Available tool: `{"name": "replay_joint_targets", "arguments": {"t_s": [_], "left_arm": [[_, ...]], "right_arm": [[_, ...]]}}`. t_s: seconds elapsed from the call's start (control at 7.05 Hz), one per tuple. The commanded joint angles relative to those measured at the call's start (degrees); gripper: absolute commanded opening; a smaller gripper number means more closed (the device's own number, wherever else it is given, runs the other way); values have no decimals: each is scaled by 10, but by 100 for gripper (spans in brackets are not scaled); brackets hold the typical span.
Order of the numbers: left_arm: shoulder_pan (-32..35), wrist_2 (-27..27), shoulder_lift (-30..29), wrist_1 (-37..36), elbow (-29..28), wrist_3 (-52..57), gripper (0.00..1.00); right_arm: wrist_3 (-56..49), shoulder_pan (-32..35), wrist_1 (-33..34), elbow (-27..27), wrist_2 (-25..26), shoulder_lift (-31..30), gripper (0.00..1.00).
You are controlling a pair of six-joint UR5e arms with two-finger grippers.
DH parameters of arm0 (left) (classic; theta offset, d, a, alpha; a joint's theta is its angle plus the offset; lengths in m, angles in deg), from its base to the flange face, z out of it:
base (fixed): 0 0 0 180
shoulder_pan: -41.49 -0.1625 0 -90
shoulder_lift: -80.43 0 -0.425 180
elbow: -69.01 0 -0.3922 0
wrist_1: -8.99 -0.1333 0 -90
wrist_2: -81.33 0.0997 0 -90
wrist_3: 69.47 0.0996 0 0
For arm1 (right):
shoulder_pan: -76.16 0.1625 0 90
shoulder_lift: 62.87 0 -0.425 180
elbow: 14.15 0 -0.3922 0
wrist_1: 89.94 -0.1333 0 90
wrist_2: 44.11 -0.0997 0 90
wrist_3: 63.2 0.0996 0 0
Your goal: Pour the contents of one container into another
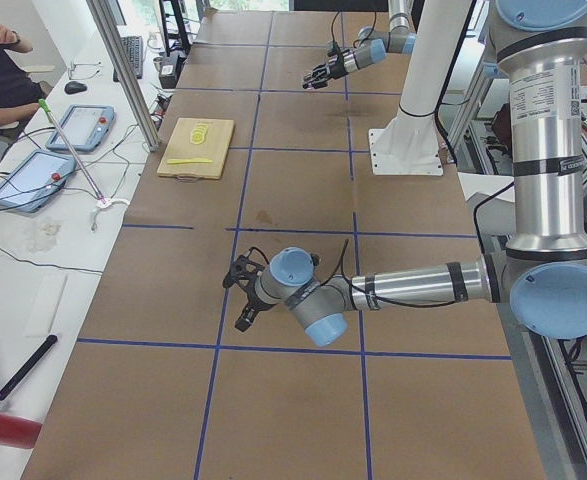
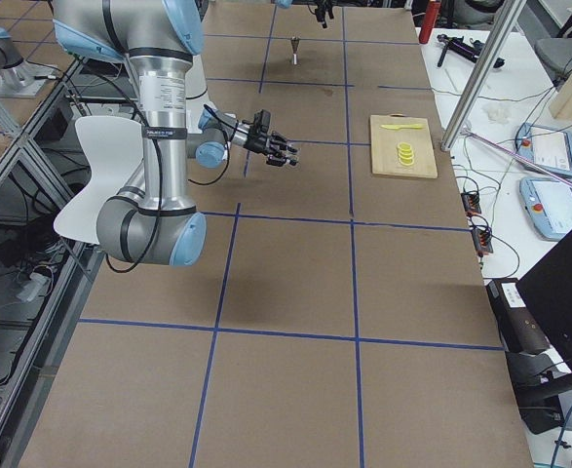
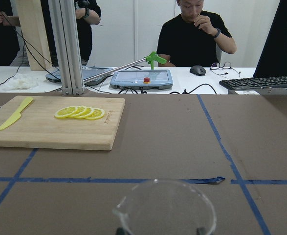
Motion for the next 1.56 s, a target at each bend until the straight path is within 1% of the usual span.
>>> {"name": "replay_joint_targets", "arguments": {"t_s": [0.0,0.14,0.28,0.43,0.71,0.85,0.99,1.13,1.42], "left_arm": [[16,-83,-9,-150,74,11,100],[22,-97,-8,-209,117,12,100],[37,-112,-8,-244,139,12,100],[46,-115,-8,-246,140,14,100],[51,-114,-5,-244,148,14,100],[51,-113,-2,-242,147,14,100],[51,-112,0,-240,147,14,100],[51,-112,0,-240,146,14,100],[51,-109,0,-239,146,14,100]], "right_arm": [[23,-8,-1,31,26,-1,0],[38,-12,0,38,31,-2,0],[55,-17,0,47,44,-9,0],[76,-20,0,55,45,-12,0],[111,-26,0,57,48,-55,0],[116,-26,-1,55,48,-65,0],[143,-27,-1,57,49,-67,0],[150,-30,-1,58,49,-95,0],[169,-34,-1,69,51,-109,0]]}}
